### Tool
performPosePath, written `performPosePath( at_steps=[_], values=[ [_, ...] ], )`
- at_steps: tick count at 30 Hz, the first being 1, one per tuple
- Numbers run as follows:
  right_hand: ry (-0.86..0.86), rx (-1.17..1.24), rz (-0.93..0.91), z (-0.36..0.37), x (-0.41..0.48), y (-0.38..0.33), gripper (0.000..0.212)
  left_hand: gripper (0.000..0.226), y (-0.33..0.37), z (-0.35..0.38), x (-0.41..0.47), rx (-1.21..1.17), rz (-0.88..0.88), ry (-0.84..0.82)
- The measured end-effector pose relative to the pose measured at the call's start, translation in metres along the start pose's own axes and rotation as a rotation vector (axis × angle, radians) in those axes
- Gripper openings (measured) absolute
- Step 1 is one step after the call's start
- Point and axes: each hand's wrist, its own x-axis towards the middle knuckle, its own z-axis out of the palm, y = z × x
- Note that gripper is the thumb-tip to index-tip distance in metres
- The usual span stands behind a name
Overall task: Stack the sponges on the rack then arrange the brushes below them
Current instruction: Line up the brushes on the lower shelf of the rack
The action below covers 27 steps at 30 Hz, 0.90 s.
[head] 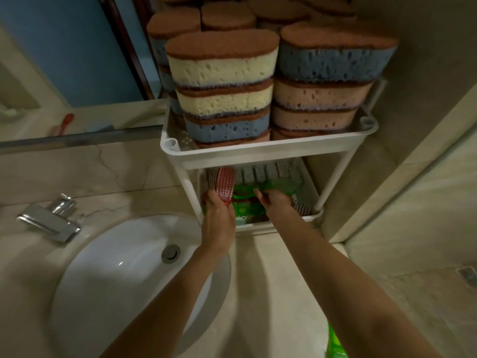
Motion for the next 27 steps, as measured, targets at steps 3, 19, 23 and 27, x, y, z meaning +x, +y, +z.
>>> performPosePath(
  at_steps=[3,19,23,27],
  values=[
    [-0.028,0.003,0.008,-0.004,0.006,0.001,0.046,0.042,-0.001,0.001,0.003,0.010,-0.019,-0.015],
    [-0.003,-0.247,0.018,0.008,0.000,-0.003,0.042,0.042,-0.012,0.005,0.005,-0.013,-0.040,-0.042],
    [0.013,-0.221,0.009,0.008,0.005,-0.001,0.042,0.037,-0.012,0.002,0.008,0.008,-0.019,-0.047],
    [0.044,-0.088,0.059,0.013,-0.005,-0.005,0.039,0.037,-0.010,-0.001,0.012,0.081,0.000,-0.068]
  ],
)
